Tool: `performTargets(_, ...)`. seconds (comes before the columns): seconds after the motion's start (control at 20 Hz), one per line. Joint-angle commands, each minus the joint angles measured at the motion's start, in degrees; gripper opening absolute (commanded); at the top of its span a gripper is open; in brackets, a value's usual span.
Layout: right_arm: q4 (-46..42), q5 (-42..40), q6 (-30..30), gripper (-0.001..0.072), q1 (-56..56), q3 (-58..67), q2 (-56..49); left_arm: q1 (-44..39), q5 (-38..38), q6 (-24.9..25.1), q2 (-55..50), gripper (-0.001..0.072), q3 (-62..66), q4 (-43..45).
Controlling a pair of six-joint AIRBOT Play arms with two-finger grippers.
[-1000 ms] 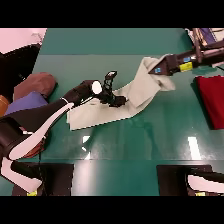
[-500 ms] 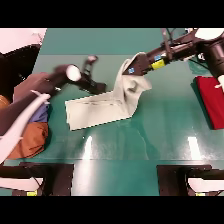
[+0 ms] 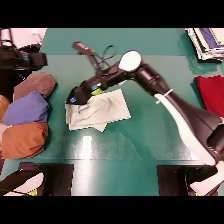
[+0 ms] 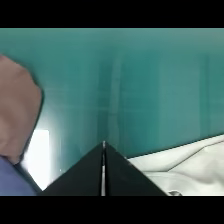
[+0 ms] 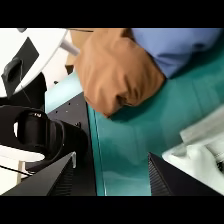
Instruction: Fold the shirts.
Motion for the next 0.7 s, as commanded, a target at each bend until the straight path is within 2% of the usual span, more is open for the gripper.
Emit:
performTargets(0.0, -11.7, 6.0, 3.3, 0.0505, 0.9, 5.4, -2.9, 3.0, -4.4, 2.5, 2.9, 0.0022, 0.0, 0.9)
performTargets(0.15, -16.7, 9.2, 5.0, 0.0505, -7.1, -4.7, 2.8, 3.0, -8.4, 3.8, 2.9, 0.0022, 0.0, 0.8)
performTargets(0.4, -15.5, 3.3, 8.0, 0.0505, -22.6, -28.7, 12.9, 3.0, -16.5, 4.5, 3.0, 0.0025, -2.8, -5.7)
performTargets(0.5, -13.7, 1.7, 8.0, 0.0505, -26.5, -34.0, 15.1, 2.4, -17.6, 7.5, 3.0, 0.0499, -7.3, -12.9)
performTargets(0.55, -13.1, 0.8, 8.0, 0.0505, -27.8, -35.7, 15.9, 1.3, -17.6, 8.4, 3.0, 0.0475, -9.9, -15.5)
performTargets(0.65, -13.1, -0.3, 8.0, 0.0505, -29.1, -38.1, 17.2, -2.9, -16.7, 8.6, 3.0, 0.0477, -15.9, -16.8)
